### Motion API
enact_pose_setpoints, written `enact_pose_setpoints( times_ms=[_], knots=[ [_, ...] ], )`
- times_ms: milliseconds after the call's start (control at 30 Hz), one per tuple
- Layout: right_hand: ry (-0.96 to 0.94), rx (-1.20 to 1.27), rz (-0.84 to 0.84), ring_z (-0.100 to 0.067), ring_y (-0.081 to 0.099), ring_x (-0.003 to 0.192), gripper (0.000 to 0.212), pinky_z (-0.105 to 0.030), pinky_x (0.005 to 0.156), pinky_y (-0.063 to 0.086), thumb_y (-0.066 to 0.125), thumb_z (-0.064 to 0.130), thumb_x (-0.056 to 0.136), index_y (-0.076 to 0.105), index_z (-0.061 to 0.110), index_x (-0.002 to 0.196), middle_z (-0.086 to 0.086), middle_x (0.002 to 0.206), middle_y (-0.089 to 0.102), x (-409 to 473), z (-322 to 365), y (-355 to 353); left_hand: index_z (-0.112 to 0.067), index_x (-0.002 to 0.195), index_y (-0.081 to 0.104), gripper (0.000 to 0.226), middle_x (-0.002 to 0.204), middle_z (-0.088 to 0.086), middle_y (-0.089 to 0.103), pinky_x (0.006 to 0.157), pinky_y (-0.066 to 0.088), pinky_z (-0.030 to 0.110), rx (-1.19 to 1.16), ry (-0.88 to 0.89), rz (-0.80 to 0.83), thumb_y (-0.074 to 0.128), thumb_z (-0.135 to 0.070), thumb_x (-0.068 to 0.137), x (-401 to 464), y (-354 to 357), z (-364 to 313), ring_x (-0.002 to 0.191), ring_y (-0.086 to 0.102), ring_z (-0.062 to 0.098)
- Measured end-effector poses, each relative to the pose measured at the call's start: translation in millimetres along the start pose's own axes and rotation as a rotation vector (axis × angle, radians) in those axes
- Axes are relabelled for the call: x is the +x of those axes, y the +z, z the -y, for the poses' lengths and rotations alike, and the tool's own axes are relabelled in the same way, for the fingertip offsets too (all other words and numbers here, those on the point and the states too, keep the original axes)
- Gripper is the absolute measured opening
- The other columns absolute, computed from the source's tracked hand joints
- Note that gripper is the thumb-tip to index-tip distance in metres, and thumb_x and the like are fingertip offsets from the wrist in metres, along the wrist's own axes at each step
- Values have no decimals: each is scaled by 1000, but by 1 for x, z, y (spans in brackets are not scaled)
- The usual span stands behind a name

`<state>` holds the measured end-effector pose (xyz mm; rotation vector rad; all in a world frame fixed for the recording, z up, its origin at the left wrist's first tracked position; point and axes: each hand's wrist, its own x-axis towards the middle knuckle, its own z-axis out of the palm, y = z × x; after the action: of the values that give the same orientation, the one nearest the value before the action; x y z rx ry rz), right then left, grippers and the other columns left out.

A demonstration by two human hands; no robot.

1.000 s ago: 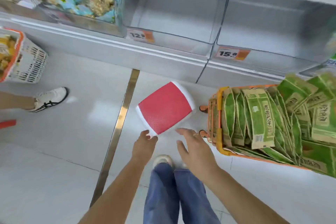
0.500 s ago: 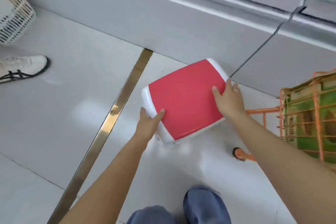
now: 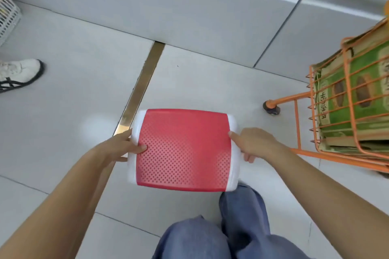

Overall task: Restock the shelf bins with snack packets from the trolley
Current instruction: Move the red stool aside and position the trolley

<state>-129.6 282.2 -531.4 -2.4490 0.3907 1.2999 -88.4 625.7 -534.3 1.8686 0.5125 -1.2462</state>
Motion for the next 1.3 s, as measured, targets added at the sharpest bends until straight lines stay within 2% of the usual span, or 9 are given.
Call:
enact_pose_setpoints(
  times_ms=[200,300,500,700,833,967,1067,1167,1300],
  knots=[
    [-15,-27,255,-21,62,68,59,-29,78,48,18,45,103,56,11,73,2,61,59,-59,-16,56,-19,146,32,91,136,9,52,95,48,44,365,-164,-145,82,-29,71,-33,33,35,118,53,31],
    [-13,-58,177,-20,55,86,48,-30,73,40,21,40,102,60,14,100,-1,91,63,-88,-29,63,-4,143,35,74,138,16,48,96,45,42,557,-54,-336,71,-24,82,-67,63,30,117,53,34],
    [-34,22,-207,-24,53,82,33,-29,62,33,30,27,100,60,14,102,-7,101,65,-186,-30,-40,-13,143,37,53,125,12,57,89,48,37,430,46,-344,53,-25,94,-165,113,-93,101,60,28],
    [-4,226,-607,-34,63,85,26,-33,62,38,42,28,98,66,20,101,-9,92,70,-301,-61,-161,-16,135,50,41,134,3,56,90,35,20,321,308,-193,53,-20,94,-265,172,-243,116,54,20],
    [-24,400,-1101,-28,61,77,38,-30,58,43,38,35,89,69,16,98,-7,87,68,-362,-112,-214,-15,134,51,39,130,6,59,92,42,26,275,277,-105,50,-20,95,-297,210,-307,114,57,23],
    [295,449,-1337,-33,43,122,47,-40,98,34,50,17,84,51,-1,126,-23,133,49,-380,-228,-254,-15,149,29,57,147,12,42,105,34,30,256,159,-10,45,-37,99,-294,247,-357,133,43,27],
    [675,541,-1184,-41,23,140,74,-46,114,19,46,30,78,31,-1,144,-28,151,25,-387,-323,-271,-16,152,20,67,152,11,34,110,30,37,158,-11,-9,39,-50,98,-274,269,-382,137,37,31],
    [885,626,-827,-42,22,140,88,-48,115,18,38,48,78,19,2,150,-28,152,23,-384,-379,-280,-11,143,38,61,142,10,46,104,36,33,-77,-169,-19,40,-51,98,-254,291,-401,125,46,28],
    [925,713,-597,-48,43,119,58,-52,98,36,51,42,93,37,8,138,-30,127,47,-359,-388,-282,-8,134,49,50,131,3,54,90,34,28,-176,-207,1,40,-44,100,-245,298,-416,115,50,24]
  ],
)
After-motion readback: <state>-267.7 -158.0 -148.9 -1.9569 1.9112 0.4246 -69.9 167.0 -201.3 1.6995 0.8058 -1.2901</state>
